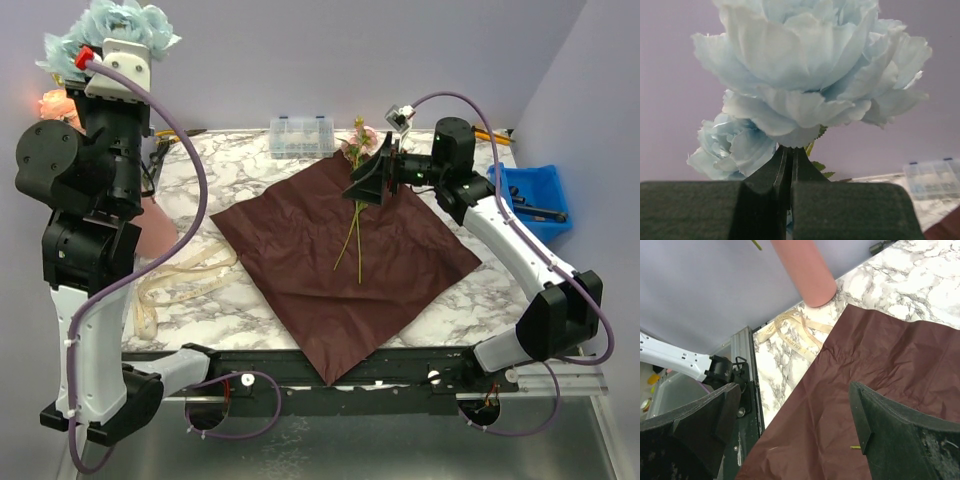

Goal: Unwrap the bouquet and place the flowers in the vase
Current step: Adjust the fake flower.

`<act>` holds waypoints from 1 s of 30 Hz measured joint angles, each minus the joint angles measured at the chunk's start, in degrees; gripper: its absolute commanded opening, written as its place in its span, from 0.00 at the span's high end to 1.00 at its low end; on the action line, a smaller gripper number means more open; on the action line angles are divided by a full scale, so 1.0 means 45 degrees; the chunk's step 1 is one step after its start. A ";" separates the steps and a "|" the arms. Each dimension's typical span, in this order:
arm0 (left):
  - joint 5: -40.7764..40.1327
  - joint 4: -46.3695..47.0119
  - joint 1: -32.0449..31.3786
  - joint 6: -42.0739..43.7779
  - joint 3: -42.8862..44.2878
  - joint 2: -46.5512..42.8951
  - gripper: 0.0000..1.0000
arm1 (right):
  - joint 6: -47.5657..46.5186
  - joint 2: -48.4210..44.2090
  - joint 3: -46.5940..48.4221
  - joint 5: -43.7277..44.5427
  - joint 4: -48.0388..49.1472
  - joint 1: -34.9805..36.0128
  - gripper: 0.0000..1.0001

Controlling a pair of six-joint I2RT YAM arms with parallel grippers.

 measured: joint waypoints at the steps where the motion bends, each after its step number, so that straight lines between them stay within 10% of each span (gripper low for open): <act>1: -0.0257 0.0058 0.0000 0.0398 0.0379 0.0194 1.00 | -0.0019 0.0015 0.0058 0.0000 -0.0053 0.0000 0.00; 30: -0.1851 0.3808 0.0000 0.7091 0.1486 0.1656 1.00 | -0.0675 0.1219 0.0593 0.0097 -0.1331 0.0000 0.00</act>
